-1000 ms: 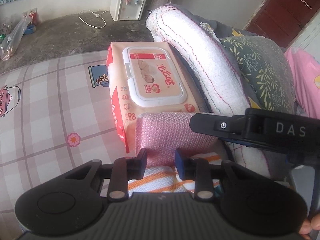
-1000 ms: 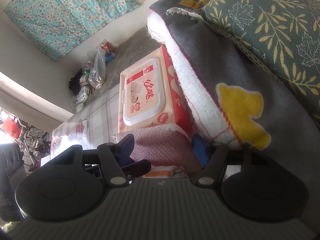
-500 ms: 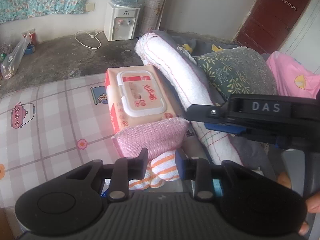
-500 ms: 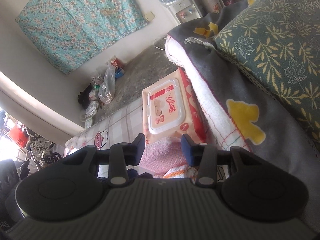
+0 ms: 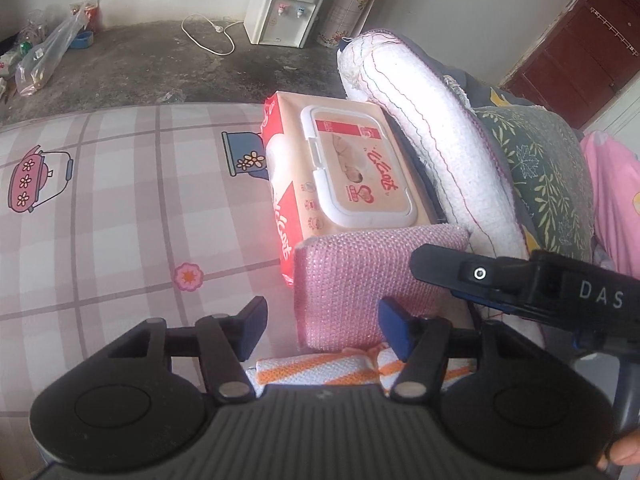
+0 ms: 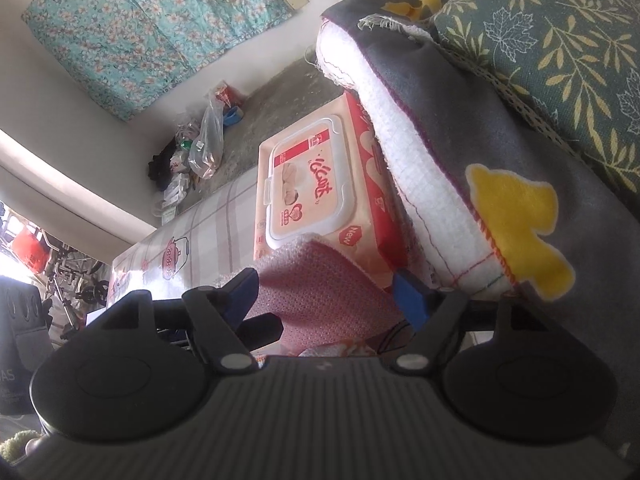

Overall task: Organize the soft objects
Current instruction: 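Grasp the pink knitted pad with the left gripper and lift it, then carry the pink pad with the left gripper over the cardboard box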

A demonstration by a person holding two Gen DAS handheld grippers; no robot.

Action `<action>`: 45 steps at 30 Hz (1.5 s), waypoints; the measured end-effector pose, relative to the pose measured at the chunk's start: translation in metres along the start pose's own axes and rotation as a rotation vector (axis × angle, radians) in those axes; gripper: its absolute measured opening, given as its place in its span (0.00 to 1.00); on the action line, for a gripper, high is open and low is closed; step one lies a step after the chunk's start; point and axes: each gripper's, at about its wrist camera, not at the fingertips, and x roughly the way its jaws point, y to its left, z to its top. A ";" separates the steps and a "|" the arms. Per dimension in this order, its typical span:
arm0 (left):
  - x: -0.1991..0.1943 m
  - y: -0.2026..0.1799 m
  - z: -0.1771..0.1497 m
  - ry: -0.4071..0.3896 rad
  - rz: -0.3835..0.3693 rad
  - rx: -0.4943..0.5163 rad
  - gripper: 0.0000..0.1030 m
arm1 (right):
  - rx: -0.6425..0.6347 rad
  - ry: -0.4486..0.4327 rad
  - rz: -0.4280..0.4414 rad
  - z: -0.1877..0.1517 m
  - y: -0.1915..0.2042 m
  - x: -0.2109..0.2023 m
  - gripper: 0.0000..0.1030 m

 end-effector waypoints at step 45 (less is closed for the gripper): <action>-0.266 -0.008 -0.105 -0.234 -0.075 -0.045 0.35 | -0.105 -0.160 0.241 -0.109 0.149 -0.204 0.36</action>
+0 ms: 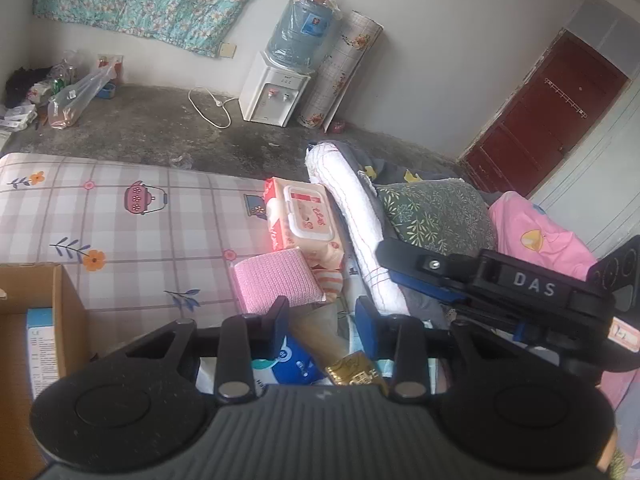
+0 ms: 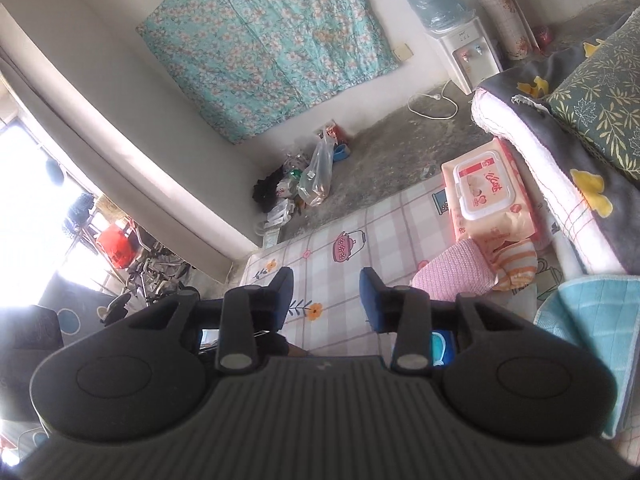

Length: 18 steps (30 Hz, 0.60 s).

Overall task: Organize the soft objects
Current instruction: 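Carry the pink pad with the left gripper over the cardboard box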

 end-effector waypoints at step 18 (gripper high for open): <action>0.077 0.054 -0.002 0.149 0.151 -0.033 0.48 | 0.123 0.161 -0.121 -0.013 -0.061 0.035 0.42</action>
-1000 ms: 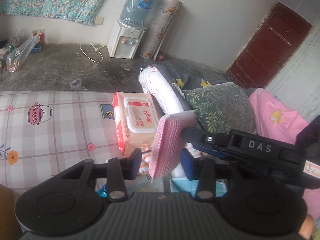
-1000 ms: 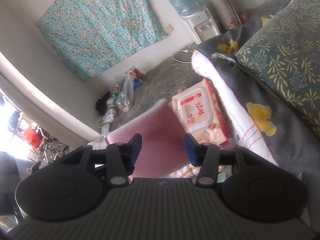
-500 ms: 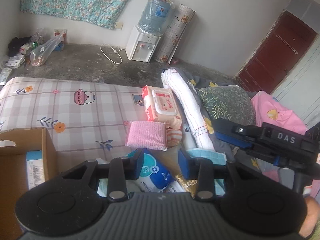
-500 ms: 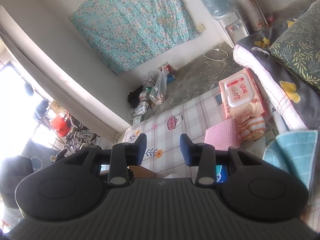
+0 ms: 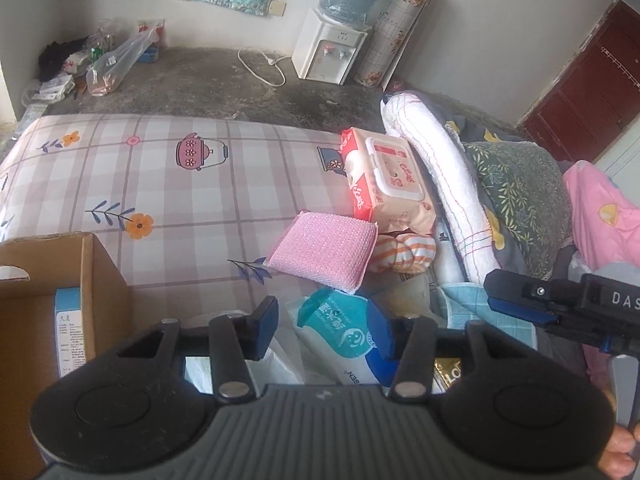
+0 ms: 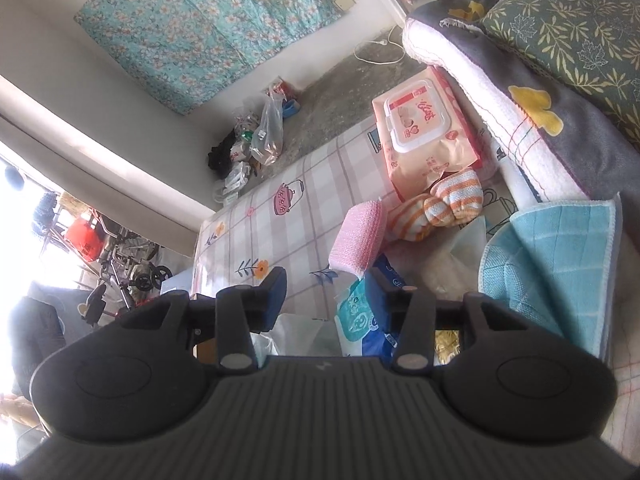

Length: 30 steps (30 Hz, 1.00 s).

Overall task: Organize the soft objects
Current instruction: 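Carry the pink pad with the left gripper over the cardboard box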

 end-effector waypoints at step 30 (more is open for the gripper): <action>0.153 0.040 0.043 0.228 -0.079 -0.409 0.50 | -0.009 0.291 -0.004 0.082 -0.036 0.218 0.36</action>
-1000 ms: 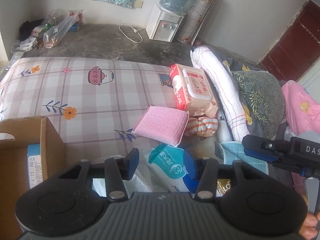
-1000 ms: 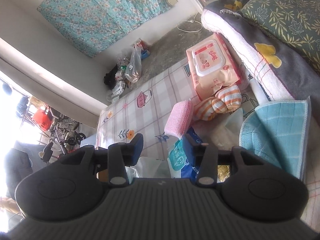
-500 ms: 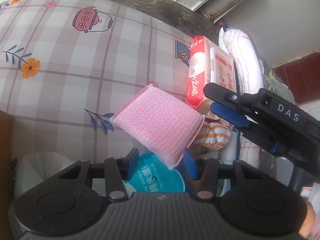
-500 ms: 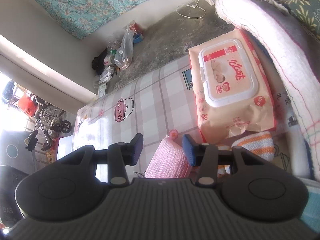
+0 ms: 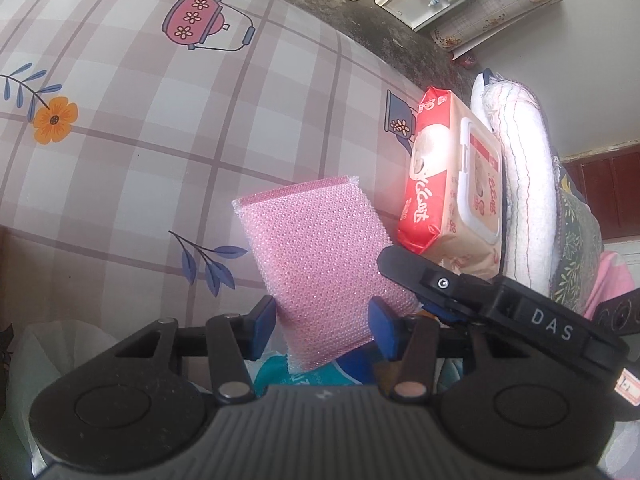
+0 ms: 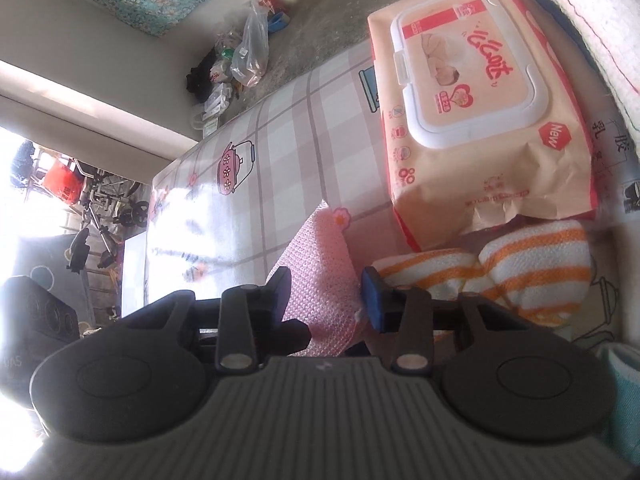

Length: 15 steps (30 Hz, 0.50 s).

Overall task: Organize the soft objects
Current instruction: 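Carry the pink pad with the left gripper over the cardboard box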

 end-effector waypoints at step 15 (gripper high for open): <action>-0.095 -0.019 -0.034 -0.159 -0.064 0.133 0.47 | -0.014 -0.078 0.091 -0.041 0.033 -0.075 0.28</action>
